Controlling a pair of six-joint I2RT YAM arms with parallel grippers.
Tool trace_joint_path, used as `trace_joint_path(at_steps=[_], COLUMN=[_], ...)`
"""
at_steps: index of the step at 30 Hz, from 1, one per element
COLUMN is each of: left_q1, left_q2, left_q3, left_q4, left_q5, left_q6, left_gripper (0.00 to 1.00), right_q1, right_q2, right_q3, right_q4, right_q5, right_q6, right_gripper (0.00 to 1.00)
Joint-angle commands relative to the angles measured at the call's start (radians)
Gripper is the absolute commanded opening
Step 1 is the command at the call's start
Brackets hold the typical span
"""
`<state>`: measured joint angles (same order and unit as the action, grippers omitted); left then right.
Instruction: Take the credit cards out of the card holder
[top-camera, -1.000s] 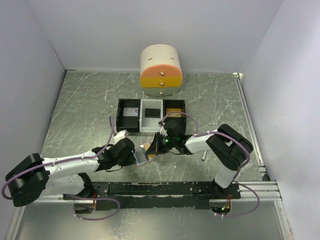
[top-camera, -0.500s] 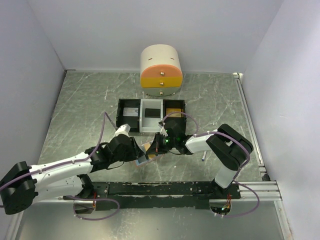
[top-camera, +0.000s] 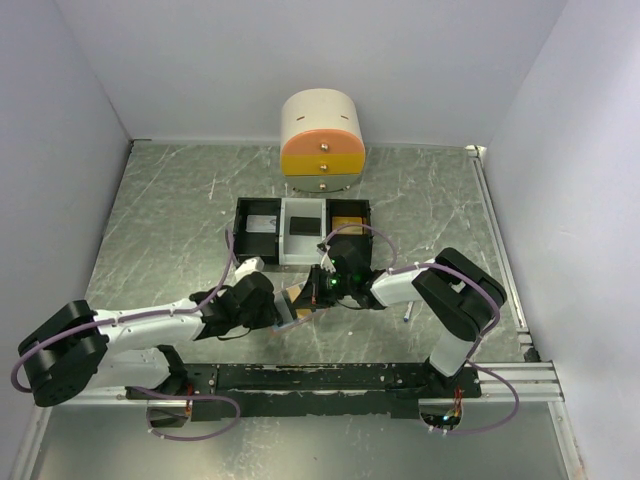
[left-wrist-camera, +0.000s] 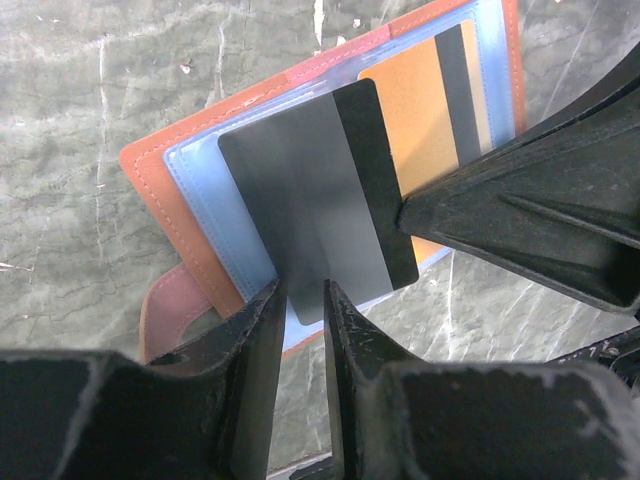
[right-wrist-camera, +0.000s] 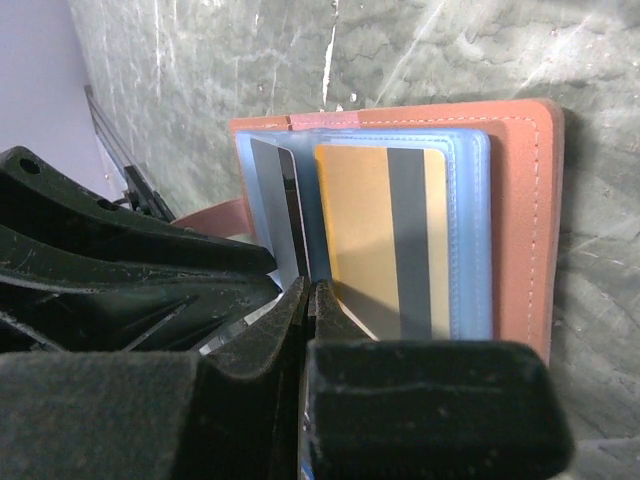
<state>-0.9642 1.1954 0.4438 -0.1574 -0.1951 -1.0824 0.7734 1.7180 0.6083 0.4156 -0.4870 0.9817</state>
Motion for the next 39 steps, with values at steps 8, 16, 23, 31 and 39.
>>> trace_joint_path(at_steps=[8,16,23,31,39], left_q1=[-0.005,-0.005,-0.004,-0.004,-0.004], left_q2=[-0.022,-0.026,0.012,0.01,-0.035], left_q3=[-0.034,-0.047,-0.03,-0.027,-0.037], left_q4=[-0.049,-0.034,-0.024,-0.03,-0.066], left_q5=[-0.036,-0.027,-0.014,-0.017,-0.037], left_q6=[-0.015,-0.01,0.001,0.003,-0.008], left_gripper=[0.27,0.26,0.24,0.23,0.23], right_q1=[-0.002,0.0,0.006,0.012,0.01], right_q2=[0.011,0.035,0.061,0.078,0.02], right_q3=[0.006,0.018,0.04,0.061,0.039], right_q4=[0.063,0.086,0.088,0.076,-0.006], right_q5=[-0.06,-0.097,-0.11,-0.104,-0.026], right_q6=[0.011,0.011,0.005,-0.001,-0.032], right_gripper=[0.04,0.11,0.13,0.08,0.03])
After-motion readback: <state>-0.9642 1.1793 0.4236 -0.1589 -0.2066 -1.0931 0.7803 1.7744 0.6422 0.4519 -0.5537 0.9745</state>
